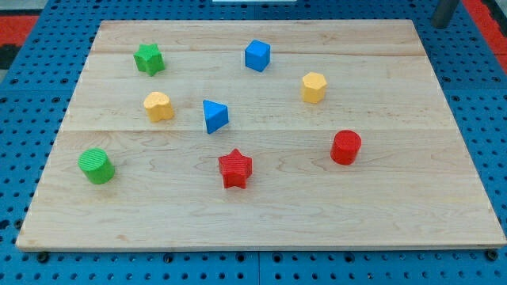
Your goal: Point at the red circle
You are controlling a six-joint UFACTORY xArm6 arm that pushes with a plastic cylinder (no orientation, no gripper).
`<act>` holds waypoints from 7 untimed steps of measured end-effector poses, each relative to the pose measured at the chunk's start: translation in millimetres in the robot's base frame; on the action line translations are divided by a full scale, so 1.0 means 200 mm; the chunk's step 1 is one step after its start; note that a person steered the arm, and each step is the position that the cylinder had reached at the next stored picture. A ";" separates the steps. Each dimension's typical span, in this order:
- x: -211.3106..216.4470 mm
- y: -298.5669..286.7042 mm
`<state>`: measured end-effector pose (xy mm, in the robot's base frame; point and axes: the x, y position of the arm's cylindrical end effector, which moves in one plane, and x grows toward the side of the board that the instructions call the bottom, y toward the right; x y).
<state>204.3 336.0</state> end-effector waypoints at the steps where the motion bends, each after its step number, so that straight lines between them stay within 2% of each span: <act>1: 0.00 0.00; 7: 0.01 0.05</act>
<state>206.2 345.1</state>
